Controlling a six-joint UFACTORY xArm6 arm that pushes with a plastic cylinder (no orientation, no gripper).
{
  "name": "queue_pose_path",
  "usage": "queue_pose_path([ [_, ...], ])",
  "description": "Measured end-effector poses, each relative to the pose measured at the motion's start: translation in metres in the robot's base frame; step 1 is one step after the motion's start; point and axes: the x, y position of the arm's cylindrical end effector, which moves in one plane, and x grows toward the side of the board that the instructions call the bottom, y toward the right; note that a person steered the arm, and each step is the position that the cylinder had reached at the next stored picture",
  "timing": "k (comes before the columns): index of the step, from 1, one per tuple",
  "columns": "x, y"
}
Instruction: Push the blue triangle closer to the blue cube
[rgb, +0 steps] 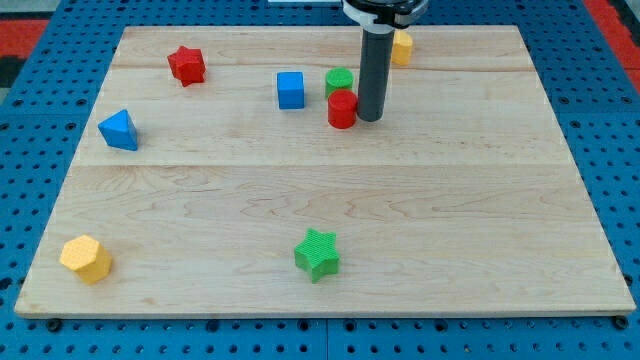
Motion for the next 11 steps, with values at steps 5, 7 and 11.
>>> queue_pose_path([
  [5,0.071,-0.116],
  [7,0.082,-0.278],
  [11,0.025,-0.297],
])
